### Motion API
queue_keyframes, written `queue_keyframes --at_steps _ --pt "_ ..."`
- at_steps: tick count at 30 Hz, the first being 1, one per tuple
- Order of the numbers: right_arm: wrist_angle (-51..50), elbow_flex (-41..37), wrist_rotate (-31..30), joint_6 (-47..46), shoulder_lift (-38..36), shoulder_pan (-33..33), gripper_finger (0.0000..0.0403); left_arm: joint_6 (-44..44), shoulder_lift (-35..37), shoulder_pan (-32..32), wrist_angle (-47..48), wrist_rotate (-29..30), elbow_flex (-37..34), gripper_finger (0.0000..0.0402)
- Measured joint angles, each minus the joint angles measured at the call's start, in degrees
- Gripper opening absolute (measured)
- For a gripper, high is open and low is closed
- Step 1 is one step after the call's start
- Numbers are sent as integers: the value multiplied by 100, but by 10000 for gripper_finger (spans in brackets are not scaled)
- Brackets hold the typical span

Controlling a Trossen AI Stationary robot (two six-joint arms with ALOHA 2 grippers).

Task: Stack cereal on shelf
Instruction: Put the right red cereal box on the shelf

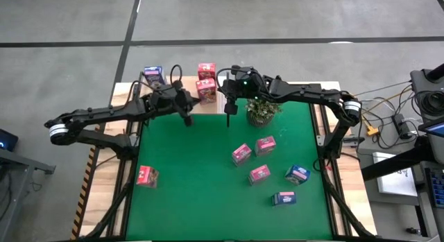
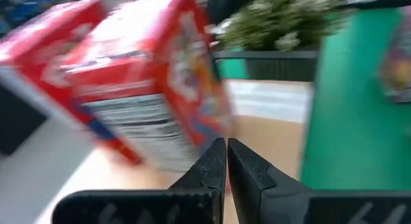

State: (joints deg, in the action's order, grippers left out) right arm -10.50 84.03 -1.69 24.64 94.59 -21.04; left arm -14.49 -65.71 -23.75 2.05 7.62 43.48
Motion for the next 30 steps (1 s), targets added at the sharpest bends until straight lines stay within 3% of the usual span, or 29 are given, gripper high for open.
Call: queue_keyframes --at_steps 3,14,20,30 --pt "0 -2 -1 1 0 0 8 -2 -11 0 -4 362 0 0" --pt "-42 -2 65 -1 4 0 9 82 -11 0 -110 382 0 0" --pt "-153 -20 1146 -12 90 8 9 87 -11 2 -66 382 0 0" --pt "271 -28 748 17 399 15 9 -118 -11 -21 -68 388 0 0"
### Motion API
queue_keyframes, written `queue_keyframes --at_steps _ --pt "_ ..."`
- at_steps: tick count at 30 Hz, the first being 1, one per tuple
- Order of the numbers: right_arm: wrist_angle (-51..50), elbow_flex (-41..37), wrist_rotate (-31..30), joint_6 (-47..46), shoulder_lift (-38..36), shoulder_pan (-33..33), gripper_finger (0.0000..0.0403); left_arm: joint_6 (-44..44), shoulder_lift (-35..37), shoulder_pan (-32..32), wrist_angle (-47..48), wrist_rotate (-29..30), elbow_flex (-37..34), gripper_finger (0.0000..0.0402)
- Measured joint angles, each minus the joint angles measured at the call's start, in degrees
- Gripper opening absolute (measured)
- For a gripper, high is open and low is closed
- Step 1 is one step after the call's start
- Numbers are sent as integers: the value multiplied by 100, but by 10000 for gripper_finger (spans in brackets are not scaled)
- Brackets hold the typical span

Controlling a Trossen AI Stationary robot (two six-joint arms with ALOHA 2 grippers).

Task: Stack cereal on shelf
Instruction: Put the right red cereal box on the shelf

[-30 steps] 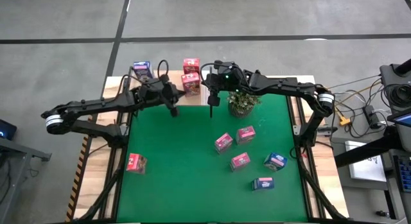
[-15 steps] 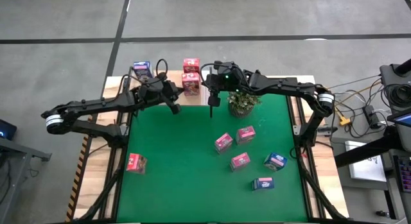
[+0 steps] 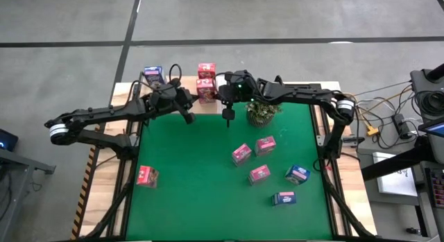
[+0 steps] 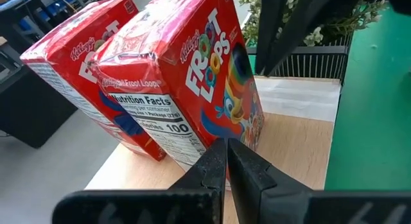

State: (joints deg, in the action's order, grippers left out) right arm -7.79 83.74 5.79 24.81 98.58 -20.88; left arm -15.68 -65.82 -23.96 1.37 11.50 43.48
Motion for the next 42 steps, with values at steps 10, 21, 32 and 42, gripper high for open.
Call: queue_keyframes --at_steps 10,21,32,42 --pt "-4 0 -154 -21 -32 0 9 -182 -125 -119 -164 1 -2 0" --pt "-2 0 -355 59 -41 -7 9 -177 -247 -119 -233 -2 -2 0" --pt "-4 2 -450 90 -43 -26 9 -138 -247 -117 -232 -4 -2 0" --pt "-511 13 -425 -112 -459 203 9 60 38 53 -94 -5 -2 0"
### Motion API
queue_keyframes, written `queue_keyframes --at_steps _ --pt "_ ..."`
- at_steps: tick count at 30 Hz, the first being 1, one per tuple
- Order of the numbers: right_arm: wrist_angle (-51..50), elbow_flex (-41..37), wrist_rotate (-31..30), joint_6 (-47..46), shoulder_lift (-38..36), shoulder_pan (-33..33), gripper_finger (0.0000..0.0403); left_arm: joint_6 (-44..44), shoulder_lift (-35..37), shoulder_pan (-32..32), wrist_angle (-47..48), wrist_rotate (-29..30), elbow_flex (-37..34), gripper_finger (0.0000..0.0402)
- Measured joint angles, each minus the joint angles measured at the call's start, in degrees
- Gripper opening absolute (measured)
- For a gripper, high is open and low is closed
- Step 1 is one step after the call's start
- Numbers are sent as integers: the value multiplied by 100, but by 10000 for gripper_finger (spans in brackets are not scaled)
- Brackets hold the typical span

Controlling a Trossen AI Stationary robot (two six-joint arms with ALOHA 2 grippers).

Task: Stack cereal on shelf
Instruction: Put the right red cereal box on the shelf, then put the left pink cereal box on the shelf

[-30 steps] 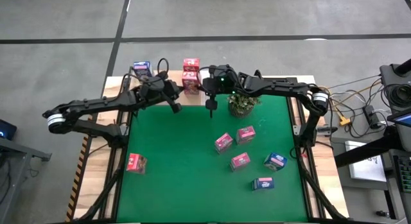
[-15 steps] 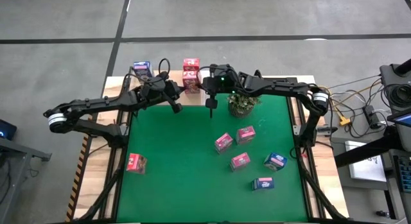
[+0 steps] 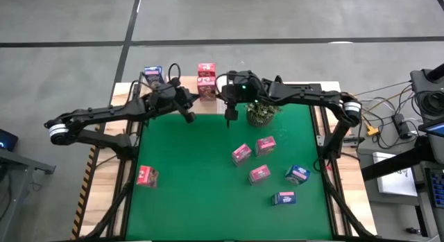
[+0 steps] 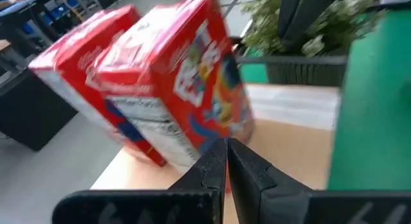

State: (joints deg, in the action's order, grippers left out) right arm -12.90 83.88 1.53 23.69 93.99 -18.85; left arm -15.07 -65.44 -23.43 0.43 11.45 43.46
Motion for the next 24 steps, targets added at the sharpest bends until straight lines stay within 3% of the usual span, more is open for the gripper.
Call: queue_keyframes --at_steps 10,24 --pt "-1529 0 45 -769 -627 930 9 351 548 1258 104 -5 0 0" --pt "-3469 -69 38 -1959 -653 2378 9 861 670 3282 149 -5 0 0"
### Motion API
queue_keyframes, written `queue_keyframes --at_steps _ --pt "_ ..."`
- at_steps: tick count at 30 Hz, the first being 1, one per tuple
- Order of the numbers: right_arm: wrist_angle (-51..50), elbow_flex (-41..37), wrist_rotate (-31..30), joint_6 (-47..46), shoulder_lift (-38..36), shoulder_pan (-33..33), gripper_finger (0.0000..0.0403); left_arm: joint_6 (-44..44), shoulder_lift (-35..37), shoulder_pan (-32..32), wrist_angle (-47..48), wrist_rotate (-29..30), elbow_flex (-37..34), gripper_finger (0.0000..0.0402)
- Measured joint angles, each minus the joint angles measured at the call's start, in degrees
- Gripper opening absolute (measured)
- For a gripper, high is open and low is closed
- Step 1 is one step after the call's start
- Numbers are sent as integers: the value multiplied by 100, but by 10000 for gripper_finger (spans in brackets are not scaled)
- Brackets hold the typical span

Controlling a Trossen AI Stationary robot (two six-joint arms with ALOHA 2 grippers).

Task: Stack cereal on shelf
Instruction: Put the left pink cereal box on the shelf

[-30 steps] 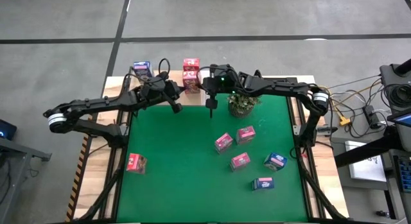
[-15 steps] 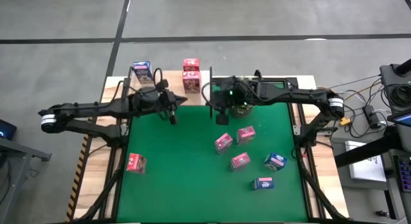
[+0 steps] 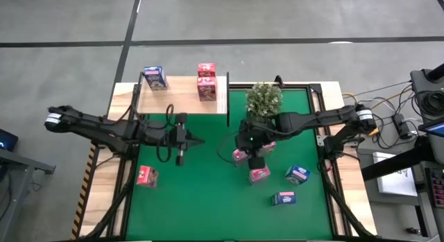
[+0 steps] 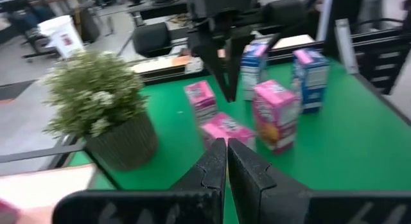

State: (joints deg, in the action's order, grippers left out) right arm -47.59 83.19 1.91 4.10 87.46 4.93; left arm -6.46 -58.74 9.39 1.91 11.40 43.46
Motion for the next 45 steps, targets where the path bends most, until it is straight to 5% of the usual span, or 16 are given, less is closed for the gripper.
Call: queue_keyframes --at_steps 7,18,24,45 --pt "-268 -1 -2 -163 32 160 55 170 0 343 -7 4 0 0" --pt "-422 -36 -494 -10 396 158 247 256 2 376 -30 9 0 0" --pt "-440 -39 -666 406 620 155 318 256 2 376 -24 11 0 0" --pt "-317 -39 -647 686 1029 88 322 94 179 376 -55 13 0 0"
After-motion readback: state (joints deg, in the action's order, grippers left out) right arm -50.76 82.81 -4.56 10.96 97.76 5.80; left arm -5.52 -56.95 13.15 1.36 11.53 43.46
